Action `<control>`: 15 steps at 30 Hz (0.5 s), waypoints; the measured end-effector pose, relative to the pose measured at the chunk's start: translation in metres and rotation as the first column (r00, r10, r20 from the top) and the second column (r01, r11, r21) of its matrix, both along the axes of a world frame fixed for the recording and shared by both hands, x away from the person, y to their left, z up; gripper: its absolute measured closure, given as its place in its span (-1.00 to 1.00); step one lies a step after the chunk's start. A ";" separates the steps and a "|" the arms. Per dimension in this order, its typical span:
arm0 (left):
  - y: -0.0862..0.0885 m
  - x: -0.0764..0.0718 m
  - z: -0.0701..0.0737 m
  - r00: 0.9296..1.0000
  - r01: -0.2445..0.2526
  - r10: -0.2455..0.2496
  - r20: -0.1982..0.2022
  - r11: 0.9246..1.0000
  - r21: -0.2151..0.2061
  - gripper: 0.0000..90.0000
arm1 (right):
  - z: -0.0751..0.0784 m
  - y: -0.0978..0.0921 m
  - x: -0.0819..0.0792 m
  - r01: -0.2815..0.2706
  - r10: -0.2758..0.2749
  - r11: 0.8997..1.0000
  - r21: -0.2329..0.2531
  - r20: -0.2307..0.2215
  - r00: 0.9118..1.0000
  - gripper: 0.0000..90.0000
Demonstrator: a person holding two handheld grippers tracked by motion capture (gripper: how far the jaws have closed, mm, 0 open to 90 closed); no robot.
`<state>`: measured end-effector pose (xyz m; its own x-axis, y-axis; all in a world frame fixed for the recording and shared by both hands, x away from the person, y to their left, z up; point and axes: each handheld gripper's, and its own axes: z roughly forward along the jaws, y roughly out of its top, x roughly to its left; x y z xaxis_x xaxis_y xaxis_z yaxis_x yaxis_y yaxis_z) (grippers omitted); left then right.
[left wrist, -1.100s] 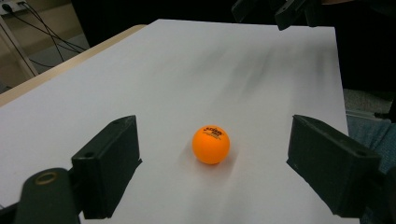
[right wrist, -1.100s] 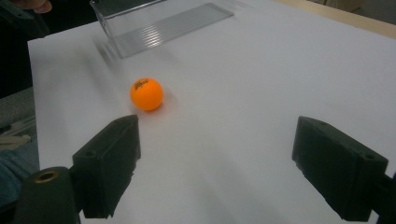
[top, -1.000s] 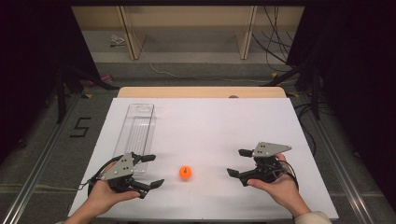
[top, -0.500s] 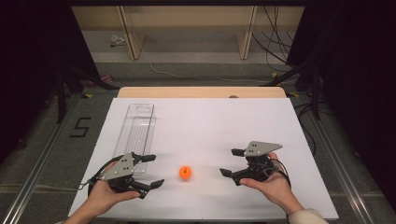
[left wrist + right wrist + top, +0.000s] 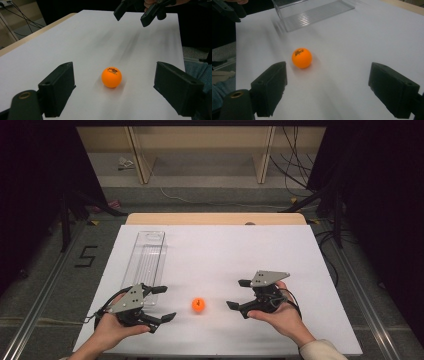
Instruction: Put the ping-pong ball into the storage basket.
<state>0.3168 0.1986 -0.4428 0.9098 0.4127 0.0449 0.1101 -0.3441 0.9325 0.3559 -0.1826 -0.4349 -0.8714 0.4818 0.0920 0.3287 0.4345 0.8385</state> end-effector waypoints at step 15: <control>0.000 0.000 0.000 1.000 0.002 -0.002 -0.001 1.000 0.001 -0.64 | -0.004 0.019 0.006 -0.032 0.032 0.999 -0.008 -0.007 0.999 -0.64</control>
